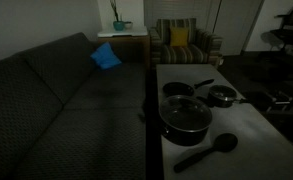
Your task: Take the lid from the left black pot and put it on the table
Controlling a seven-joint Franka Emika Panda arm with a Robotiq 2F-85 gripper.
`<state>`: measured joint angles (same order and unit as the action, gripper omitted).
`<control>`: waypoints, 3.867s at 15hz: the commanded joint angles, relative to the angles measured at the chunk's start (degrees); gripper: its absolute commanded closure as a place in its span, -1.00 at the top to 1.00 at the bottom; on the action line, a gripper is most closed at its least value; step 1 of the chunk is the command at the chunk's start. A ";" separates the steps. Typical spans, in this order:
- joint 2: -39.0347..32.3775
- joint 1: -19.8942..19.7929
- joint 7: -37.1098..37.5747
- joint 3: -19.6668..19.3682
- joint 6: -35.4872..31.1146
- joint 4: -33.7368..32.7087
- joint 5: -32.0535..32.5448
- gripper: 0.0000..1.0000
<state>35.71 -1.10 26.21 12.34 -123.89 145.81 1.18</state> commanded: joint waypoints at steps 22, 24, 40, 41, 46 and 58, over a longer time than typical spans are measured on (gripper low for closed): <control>-0.03 0.13 0.04 -0.13 0.19 -0.14 0.09 1.00; -0.03 0.13 0.04 -0.13 0.19 -0.14 0.09 1.00; -11.88 0.67 -0.43 1.85 -12.47 -2.36 3.97 1.00; -13.37 0.95 -0.54 1.85 -14.05 -2.62 3.80 1.00; -21.95 2.75 -0.94 1.48 -19.65 -6.09 2.62 1.00; -28.94 5.05 -4.54 0.33 -20.62 -8.97 3.97 1.00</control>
<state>11.10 2.67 25.54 13.89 -143.49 138.62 5.41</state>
